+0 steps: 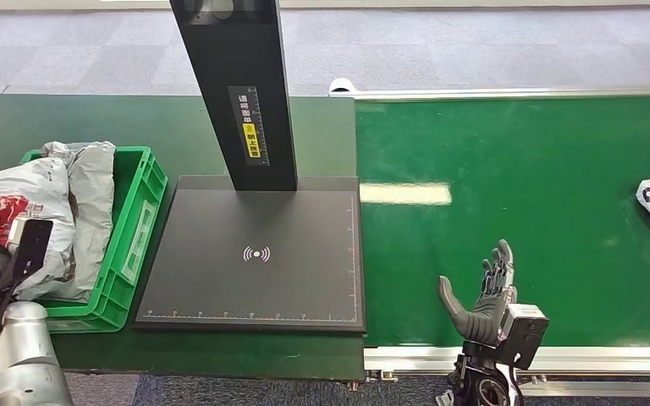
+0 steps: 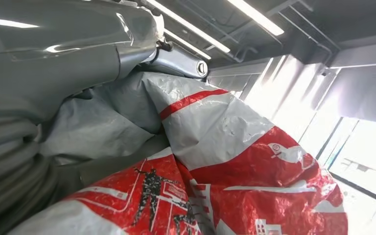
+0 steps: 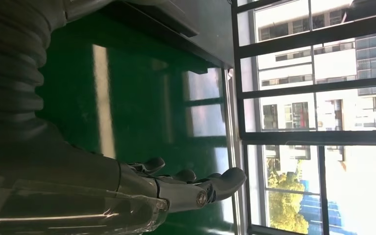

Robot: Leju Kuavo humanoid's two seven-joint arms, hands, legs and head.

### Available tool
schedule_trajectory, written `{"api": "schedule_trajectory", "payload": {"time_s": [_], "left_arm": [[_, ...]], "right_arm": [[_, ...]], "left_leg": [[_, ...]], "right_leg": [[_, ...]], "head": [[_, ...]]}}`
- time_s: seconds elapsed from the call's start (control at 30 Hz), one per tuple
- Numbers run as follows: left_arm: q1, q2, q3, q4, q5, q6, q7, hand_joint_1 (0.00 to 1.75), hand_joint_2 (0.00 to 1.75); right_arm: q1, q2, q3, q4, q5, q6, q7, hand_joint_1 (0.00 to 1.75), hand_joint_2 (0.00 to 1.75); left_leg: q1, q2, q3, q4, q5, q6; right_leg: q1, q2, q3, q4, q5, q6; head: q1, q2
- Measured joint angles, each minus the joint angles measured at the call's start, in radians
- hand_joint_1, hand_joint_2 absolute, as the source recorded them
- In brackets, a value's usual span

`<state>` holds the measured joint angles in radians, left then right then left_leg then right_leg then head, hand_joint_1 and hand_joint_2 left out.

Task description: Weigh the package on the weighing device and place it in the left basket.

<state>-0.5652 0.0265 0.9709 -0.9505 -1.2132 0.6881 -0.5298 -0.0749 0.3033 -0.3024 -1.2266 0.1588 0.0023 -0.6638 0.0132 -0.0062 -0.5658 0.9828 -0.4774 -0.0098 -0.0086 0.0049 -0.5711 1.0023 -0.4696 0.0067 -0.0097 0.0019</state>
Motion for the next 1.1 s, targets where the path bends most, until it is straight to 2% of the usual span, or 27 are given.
{"api": "schedule_trajectory", "payload": {"time_s": [0.1, 0.13, 0.23, 0.27, 0.33, 0.4, 0.47, 0.6, 0.67, 0.8, 0.97, 1.1], "left_arm": [[-0.020, 0.009, 0.023, 0.035, -0.022, 0.002, 0.023, 1.75, 1.75], [-0.026, 0.011, 0.030, 0.044, -0.032, 0.002, 0.033, 1.63, 1.75], [-0.041, 0.014, 0.048, 0.064, -0.053, 0.004, 0.054, 0.32, 1.75], [-0.045, 0.015, 0.053, 0.069, -0.050, 0.004, 0.054, 0.00, 1.75], [-0.054, 0.019, 0.060, 0.085, -0.020, 0.005, 0.039, 0.00, 1.75], [-0.062, 0.026, 0.061, 0.110, 0.065, -0.009, 0.000, 0.00, 0.87], [-0.066, 0.037, 0.054, 0.137, 0.244, -0.108, -0.054, 0.00, 0.00], [-0.062, 0.067, 0.041, 0.187, 0.652, -0.508, -0.126, 0.00, 0.00], [-0.058, 0.076, 0.028, 0.198, 0.749, -0.587, -0.153, 0.00, 0.00], [-0.048, 0.080, -0.005, 0.200, 0.819, -0.610, -0.165, 0.00, 1.75], [-0.020, 0.070, -0.050, 0.162, 0.891, -0.642, -0.168, 0.00, 1.75], [0.034, 0.021, -0.120, 0.049, 0.976, -0.700, -0.168, 0.00, 1.75]], "right_arm": [[-0.004, 0.000, -0.004, 0.009, 0.007, 0.001, 0.004, 0.00, 1.75], [-0.005, 0.000, -0.006, 0.013, 0.009, 0.001, 0.005, 0.00, 1.75], [-0.011, 0.000, -0.012, 0.022, 0.015, 0.001, 0.007, 0.00, 1.75], [-0.012, 0.000, -0.014, 0.025, 0.017, 0.001, 0.007, 0.00, 1.75], [-0.015, 0.000, -0.018, 0.030, 0.022, 0.002, 0.008, 0.00, 1.75], [-0.018, 0.001, -0.023, 0.034, 0.028, 0.002, 0.008, 0.00, 1.75], [-0.021, 0.002, -0.030, 0.039, 0.032, 0.002, 0.008, 0.00, 1.75], [-0.030, 0.003, -0.038, 0.049, 0.036, 0.005, 0.009, 0.00, 1.75], [-0.031, 0.003, -0.039, 0.052, 0.035, 0.005, 0.009, 0.00, 1.75], [-0.030, 0.003, -0.045, 0.053, 0.032, 0.003, 0.010, 0.00, 1.75], [-0.031, 0.005, -0.051, 0.054, 0.029, 0.002, 0.010, 0.00, 1.75], [-0.031, 0.007, -0.059, 0.055, 0.025, 0.002, 0.010, 0.00, 1.75]], "left_leg": [[0.000, 0.000, 0.000, 0.000, 0.000, 0.000], [0.000, 0.000, 0.000, 0.000, 0.000, 0.000], [0.000, 0.000, 0.001, 0.000, 0.000, 0.000], [0.000, 0.000, 0.001, 0.000, 0.000, 0.000], [0.000, 0.000, 0.001, 0.000, 0.001, -0.001], [0.000, -0.001, 0.001, 0.000, 0.001, -0.001], [0.000, -0.003, 0.002, 0.000, 0.001, -0.001], [0.000, -0.011, 0.002, 0.000, 0.003, -0.001], [0.000, -0.012, 0.002, 0.000, 0.004, 0.000], [0.000, -0.012, 0.002, 0.000, 0.006, 0.000], [0.000, -0.011, 0.002, 0.000, 0.006, 0.000], [0.000, -0.010, 0.002, 0.000, 0.006, 0.000]], "right_leg": [[0.000, 0.000, 0.000, 0.000, 0.000, 0.000], [0.000, 0.000, 0.000, 0.000, 0.000, 0.000], [0.000, 0.000, 0.001, 0.000, 0.000, 0.000], [0.000, 0.000, 0.001, 0.000, 0.000, 0.000], [0.000, 0.000, 0.001, 0.000, 0.000, 0.000], [0.000, 0.000, 0.001, 0.000, 0.000, 0.000], [0.000, -0.002, 0.002, 0.000, 0.000, 0.000], [0.000, -0.011, 0.002, 0.000, -0.001, 0.000], [0.000, -0.012, 0.004, 0.000, -0.001, 0.000], [0.000, -0.012, 0.006, 0.000, 0.001, -0.001], [0.000, -0.012, 0.005, 0.000, 0.001, -0.001], [0.000, -0.011, 0.004, 0.000, 0.002, -0.001]], "head": [[0.000, 0.000], [0.000, 0.000], [0.000, 0.000], [0.000, 0.000], [0.000, 0.000], [0.000, 0.000], [0.000, 0.000], [0.000, 0.000], [0.000, 0.000], [0.000, 0.000], [0.000, 0.000], [0.000, 0.000]]}}
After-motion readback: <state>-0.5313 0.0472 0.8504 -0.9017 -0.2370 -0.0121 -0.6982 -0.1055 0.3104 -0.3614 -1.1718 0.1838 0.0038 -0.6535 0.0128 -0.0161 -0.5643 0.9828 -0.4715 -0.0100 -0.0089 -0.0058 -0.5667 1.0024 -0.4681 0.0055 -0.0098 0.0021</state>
